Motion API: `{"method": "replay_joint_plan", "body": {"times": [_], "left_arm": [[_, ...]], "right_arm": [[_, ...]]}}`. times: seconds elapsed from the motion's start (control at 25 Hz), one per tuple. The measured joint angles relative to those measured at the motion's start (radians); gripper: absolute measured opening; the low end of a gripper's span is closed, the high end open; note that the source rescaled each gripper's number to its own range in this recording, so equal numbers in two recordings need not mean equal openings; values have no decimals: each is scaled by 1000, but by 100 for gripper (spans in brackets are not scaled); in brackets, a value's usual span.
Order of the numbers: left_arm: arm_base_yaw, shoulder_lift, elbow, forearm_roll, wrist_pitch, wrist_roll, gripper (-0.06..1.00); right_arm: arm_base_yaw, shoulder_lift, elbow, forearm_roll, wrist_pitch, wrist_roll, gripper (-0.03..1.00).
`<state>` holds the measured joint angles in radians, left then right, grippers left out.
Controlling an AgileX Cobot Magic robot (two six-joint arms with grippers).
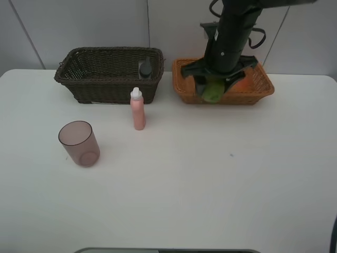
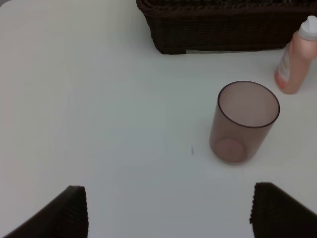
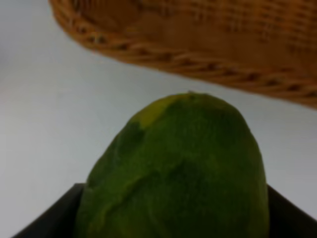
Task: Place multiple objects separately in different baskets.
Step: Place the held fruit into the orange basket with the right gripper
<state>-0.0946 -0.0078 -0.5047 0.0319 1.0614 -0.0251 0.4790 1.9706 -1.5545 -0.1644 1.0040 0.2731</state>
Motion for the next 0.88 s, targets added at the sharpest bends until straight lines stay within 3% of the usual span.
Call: {"method": "replay_joint_plan", "body": {"times": [0.2, 0.48, 0.88], "left_arm": [[0, 0, 0, 0, 0, 0, 85], [0, 0, 0, 0, 0, 0, 85], [0, 0, 0, 0, 0, 0, 85]], "right_arm": [[-63, 26, -75, -3, -60, -20, 46], [-80, 128, -164, -19, -138, -23, 46], [-80, 234, -175, -26, -362, -23, 46]]}}
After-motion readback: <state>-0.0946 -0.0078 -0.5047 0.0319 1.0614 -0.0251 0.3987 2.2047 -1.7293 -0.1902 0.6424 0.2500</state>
